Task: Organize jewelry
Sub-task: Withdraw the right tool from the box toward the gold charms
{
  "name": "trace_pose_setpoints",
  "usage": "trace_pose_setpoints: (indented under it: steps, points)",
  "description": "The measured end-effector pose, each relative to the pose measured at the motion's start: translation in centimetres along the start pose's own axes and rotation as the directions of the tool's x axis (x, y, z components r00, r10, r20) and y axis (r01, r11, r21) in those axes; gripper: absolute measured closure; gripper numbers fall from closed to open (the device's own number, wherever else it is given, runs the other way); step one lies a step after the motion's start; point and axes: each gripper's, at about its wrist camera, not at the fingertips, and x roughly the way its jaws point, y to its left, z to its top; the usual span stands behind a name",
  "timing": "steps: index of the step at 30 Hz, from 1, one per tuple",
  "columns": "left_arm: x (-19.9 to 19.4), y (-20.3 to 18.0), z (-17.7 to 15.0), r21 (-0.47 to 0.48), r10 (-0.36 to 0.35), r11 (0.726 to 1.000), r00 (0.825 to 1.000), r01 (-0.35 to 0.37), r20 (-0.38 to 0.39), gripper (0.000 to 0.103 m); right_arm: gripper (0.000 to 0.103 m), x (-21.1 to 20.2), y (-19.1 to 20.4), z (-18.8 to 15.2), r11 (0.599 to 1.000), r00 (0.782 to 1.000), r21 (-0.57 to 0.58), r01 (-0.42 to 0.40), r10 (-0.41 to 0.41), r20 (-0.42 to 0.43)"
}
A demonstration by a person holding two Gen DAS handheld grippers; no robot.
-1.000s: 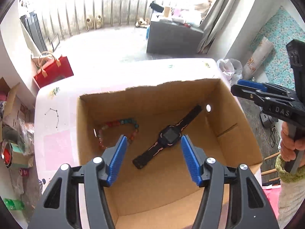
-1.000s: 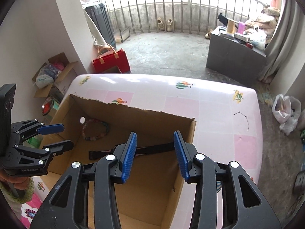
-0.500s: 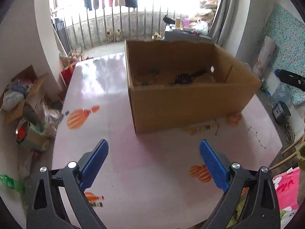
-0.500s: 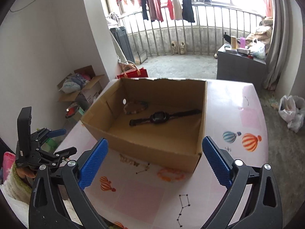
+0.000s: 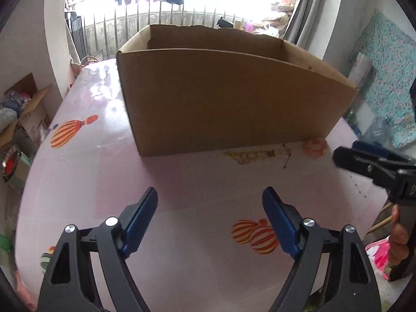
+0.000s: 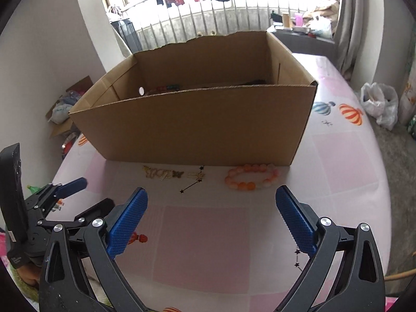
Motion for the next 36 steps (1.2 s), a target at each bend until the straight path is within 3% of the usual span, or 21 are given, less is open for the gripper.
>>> trace_pose_setpoints:
  steps: [2,4,7,9,12,14,18,25,27,32,34,36]
  points:
    - [0.5,-0.4,0.4,-0.02,-0.026,0.999,1.0,0.026,-0.01,0.042,0.008,0.5,-0.5,0.0,1.0,0.999,0.022,0.0,0.0,-0.037]
    - [0.7,-1.2,0.6,0.063,-0.009,0.998,1.0,0.01,-0.018,0.047,0.009,0.5,-1.3,-0.5,0.998,1.0,0.069,0.0,0.002,-0.015]
    - [0.8,-1.7,1.0,0.186,0.032,0.982,0.999,-0.03,-0.009,0.049,0.02,0.6,-2.6,-1.0,0.983,0.999,0.18,-0.043,0.046,-0.016]
    - [1.0,-1.1,1.6,0.147,0.001,0.989,1.0,-0.001,0.001,0.052,0.029,0.4,-3.3,-0.7,0.972,0.996,0.221,-0.078,0.088,-0.032]
    - [1.6,-0.3,2.2,0.051,-0.061,0.997,0.998,0.061,-0.001,0.061,0.029,-0.8,-3.4,0.4,0.983,0.997,0.167,-0.081,0.079,0.021]
    - [2.2,-0.2,2.4,0.04,-0.057,0.997,0.997,0.059,-0.043,0.07,0.03,-1.4,-3.9,0.8,0.978,0.994,0.184,-0.1,0.09,0.063]
    - [2.0,-0.6,2.5,0.129,0.0,0.992,0.999,0.006,-0.046,0.07,0.04,-1.1,-5.0,0.9,0.958,0.986,0.238,-0.158,0.142,0.082]
    - [2.7,0.0,2.4,-0.02,-0.046,0.999,0.997,0.045,-0.063,0.07,0.046,-0.9,-5.0,2.2,0.97,0.979,0.143,-0.194,0.202,-0.037]
    - [2.6,0.0,2.3,-0.049,-0.088,0.995,0.994,0.085,-0.063,0.07,0.046,-1.2,-4.7,2.2,0.971,0.975,0.116,-0.209,0.216,-0.058]
    - [2.3,0.0,2.6,-0.11,-0.119,0.987,0.992,0.116,-0.028,0.07,0.056,-2.0,-4.6,2.2,0.973,0.973,0.085,-0.216,0.221,-0.06]
    - [2.0,0.0,2.5,-0.114,-0.115,0.987,0.993,0.112,-0.018,0.07,0.065,-2.2,-4.5,2.1,0.974,0.975,0.076,-0.214,0.218,-0.049]
    - [1.3,0.0,2.6,-0.092,-0.098,0.991,0.995,0.096,-0.011,0.07,0.067,-2.0,-4.1,2.1,0.972,0.976,0.095,-0.215,0.217,-0.022]
